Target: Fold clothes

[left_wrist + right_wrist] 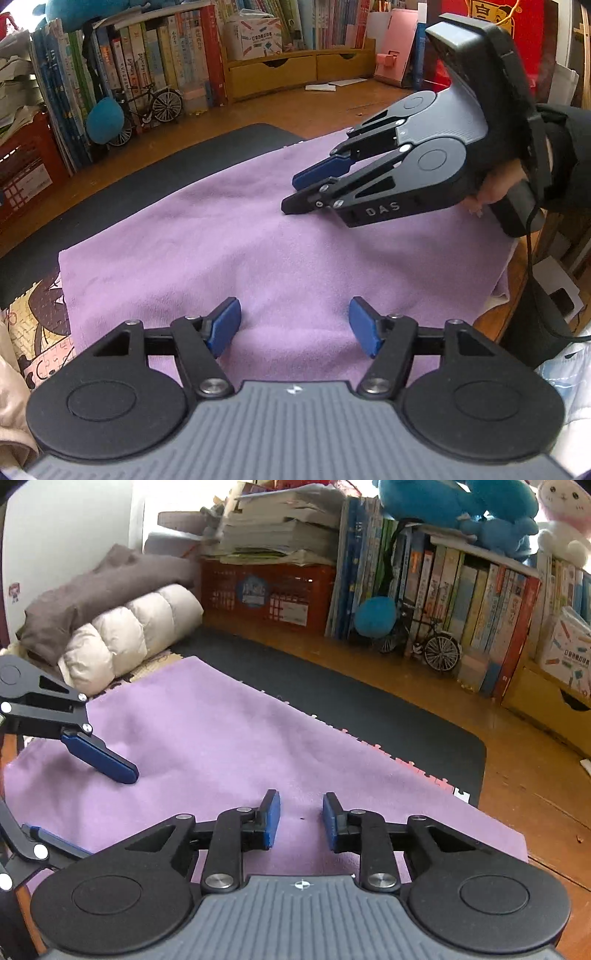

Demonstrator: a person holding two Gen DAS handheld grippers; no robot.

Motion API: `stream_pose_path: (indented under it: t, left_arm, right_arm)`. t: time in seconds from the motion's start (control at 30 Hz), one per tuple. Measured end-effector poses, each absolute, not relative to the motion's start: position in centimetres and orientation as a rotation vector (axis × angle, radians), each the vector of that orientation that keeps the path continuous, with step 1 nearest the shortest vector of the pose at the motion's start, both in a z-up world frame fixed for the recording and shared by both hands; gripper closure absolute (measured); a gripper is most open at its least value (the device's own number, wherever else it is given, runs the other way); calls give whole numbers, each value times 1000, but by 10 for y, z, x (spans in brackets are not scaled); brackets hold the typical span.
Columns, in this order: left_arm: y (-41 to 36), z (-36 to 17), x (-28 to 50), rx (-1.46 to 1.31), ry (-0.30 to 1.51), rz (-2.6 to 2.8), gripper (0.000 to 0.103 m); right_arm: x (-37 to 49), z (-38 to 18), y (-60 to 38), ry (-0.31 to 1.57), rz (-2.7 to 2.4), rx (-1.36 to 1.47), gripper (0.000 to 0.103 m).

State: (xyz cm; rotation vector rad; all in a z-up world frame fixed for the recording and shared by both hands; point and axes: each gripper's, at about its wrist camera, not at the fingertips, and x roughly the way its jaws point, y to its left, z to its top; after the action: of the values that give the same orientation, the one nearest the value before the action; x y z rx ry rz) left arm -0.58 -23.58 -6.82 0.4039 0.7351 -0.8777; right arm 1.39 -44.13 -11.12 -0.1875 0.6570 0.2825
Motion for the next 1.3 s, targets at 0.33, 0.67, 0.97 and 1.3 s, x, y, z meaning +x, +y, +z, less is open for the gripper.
stream_pose_path:
  t: [0.33, 0.67, 0.97, 1.3]
  left_arm:
    - [-233, -69, -4, 399, 726, -883, 36]
    - [-233, -70, -8, 393, 722, -877, 35]
    - [-230, -70, -8, 388, 715, -877, 35]
    - [-228, -72, -9, 381, 705, -879, 35]
  right_arm:
    - [15, -126, -448, 610, -18, -508, 100]
    - [9, -95, -450, 607, 209, -271, 52]
    - [39, -113, -462, 717, 221, -55, 64]
    - [36, -111, -468, 530, -172, -523, 101]
